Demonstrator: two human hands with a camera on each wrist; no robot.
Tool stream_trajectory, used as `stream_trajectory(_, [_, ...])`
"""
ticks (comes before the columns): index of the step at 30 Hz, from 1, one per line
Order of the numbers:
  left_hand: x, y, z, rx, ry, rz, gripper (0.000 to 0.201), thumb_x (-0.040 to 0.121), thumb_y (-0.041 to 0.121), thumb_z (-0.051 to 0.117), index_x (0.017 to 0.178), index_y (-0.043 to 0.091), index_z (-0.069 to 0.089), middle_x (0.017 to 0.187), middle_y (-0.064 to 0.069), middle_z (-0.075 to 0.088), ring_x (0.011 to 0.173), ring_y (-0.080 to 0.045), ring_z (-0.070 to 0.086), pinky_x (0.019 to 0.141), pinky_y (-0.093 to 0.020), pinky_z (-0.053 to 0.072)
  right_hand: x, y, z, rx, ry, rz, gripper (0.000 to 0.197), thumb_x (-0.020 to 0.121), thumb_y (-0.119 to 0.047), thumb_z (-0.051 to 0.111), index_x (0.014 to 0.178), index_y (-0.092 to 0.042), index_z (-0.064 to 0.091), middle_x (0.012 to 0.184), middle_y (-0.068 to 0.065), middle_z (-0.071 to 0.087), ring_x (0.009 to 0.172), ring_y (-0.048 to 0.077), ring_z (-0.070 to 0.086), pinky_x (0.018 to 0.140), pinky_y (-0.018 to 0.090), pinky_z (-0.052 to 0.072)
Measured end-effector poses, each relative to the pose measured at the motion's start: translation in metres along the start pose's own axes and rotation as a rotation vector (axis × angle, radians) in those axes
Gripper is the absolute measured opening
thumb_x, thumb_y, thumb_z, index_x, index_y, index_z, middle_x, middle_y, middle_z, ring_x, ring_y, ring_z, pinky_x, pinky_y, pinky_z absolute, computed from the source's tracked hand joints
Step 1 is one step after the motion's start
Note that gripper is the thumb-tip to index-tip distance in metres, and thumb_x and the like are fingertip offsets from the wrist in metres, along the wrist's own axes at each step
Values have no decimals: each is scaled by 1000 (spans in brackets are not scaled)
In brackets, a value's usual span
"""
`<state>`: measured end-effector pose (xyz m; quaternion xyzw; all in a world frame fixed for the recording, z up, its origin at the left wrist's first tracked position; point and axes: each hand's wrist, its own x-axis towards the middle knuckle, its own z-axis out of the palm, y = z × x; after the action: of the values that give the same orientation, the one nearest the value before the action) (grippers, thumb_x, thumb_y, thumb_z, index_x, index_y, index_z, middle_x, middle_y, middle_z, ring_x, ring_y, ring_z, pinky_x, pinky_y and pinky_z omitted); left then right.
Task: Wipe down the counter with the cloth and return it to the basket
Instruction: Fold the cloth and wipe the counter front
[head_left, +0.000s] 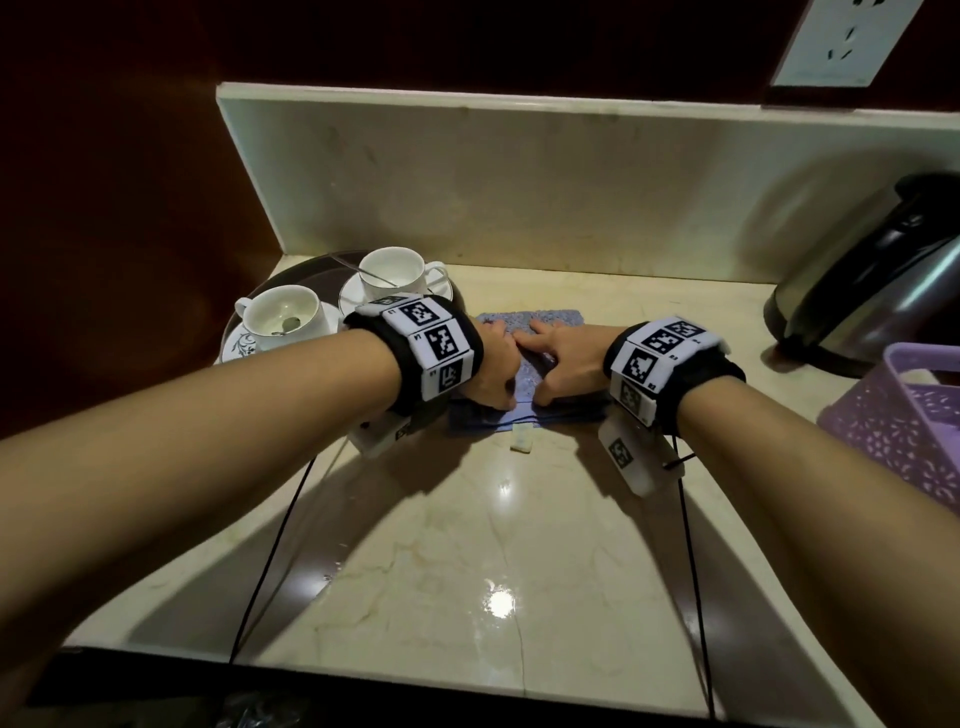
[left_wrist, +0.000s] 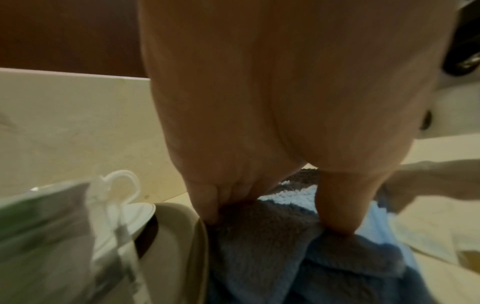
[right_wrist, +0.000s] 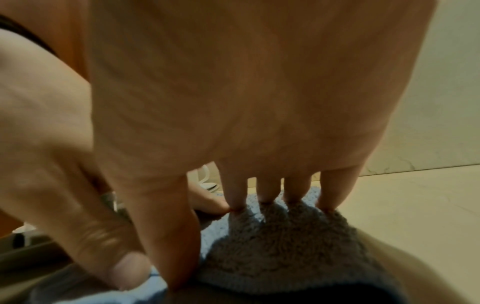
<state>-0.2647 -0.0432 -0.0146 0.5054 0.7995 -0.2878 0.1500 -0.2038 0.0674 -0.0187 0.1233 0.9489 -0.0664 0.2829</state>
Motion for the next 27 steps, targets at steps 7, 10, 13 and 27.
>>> stream_trajectory(7, [15, -8, -8, 41, 16, -23, 77, 100, 50, 38, 152, -4, 17, 159, -25, 12, 148, -35, 13, 119, -43, 14, 16, 9, -13, -41, 24, -3, 91, 87, -42, 64, 156, -30, 7, 165, 2, 1, 147, 31, 23, 115, 42, 31])
stream_trajectory(10, [22, -10, -13, 42, -18, -43, 73, 101, 46, 38, 153, -2, 18, 160, -25, 7, 149, -35, 10, 119, -45, 12, 24, 13, -18, -25, 21, 0, 91, 86, -40, 64, 156, -32, 6, 165, 1, 1, 147, 30, 23, 115, 42, 32])
stream_trajectory(13, [30, -14, -18, 43, -35, -45, 70, 101, 45, 38, 152, -1, 23, 160, -24, 8, 149, -34, 11, 118, -45, 14, 31, 16, -23, -19, 36, -1, 89, 86, -39, 64, 156, -31, 9, 165, 2, 3, 146, 30, 25, 115, 43, 32])
stream_trajectory(27, [58, -31, -31, -38, -53, -106, 74, 100, 44, 42, 153, -1, 17, 161, -24, 3, 149, -35, 10, 118, -48, 21, 55, 26, -44, 25, 68, -25, 79, 83, -34, 65, 152, -31, 26, 163, 4, 17, 134, 34, 43, 107, 46, 42])
